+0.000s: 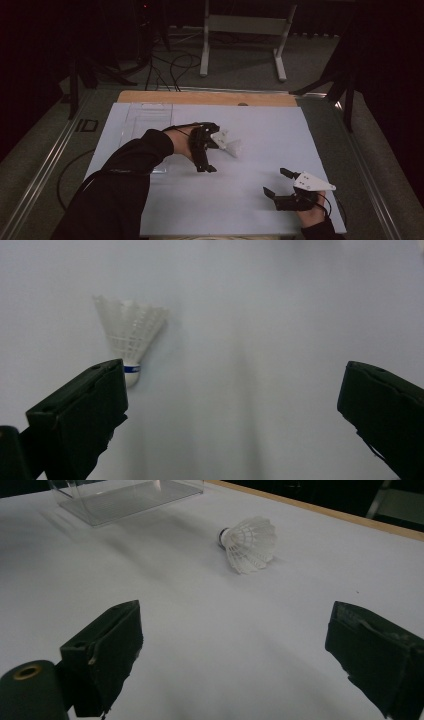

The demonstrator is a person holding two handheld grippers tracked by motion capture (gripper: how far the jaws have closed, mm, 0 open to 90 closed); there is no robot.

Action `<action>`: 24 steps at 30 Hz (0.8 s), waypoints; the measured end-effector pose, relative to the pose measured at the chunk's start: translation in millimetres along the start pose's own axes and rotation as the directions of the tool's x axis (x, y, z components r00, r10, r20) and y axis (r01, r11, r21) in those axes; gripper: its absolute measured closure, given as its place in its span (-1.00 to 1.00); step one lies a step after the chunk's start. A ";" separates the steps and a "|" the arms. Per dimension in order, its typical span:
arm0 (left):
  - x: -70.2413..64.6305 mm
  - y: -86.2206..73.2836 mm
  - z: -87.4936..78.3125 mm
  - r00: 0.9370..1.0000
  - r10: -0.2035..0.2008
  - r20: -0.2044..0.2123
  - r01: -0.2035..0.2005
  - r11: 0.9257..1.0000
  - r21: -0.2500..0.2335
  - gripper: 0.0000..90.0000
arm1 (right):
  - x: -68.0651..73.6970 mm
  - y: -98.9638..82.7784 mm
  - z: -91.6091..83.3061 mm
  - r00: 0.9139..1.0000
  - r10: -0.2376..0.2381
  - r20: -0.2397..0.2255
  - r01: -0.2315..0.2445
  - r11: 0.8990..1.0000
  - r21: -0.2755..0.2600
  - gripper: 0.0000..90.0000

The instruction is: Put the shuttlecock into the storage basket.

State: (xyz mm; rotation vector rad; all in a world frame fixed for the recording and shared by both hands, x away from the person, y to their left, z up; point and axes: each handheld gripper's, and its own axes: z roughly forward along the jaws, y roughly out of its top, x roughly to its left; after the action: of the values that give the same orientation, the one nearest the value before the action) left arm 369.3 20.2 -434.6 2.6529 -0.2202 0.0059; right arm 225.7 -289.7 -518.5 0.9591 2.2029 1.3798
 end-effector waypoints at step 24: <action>47.1 2.3 28.8 1.000 0.027 -0.010 -0.028 0.999 -0.018 -0.90 | -0.6 -0.8 -0.7 1.000 0.003 -0.006 -0.003 1.000 -0.005 -0.81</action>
State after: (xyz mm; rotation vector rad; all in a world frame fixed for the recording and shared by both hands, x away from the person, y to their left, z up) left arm 414.5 -2.3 -457.2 2.6311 -0.2523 0.0256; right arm 225.5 -290.8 -518.9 0.9585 2.2019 1.3912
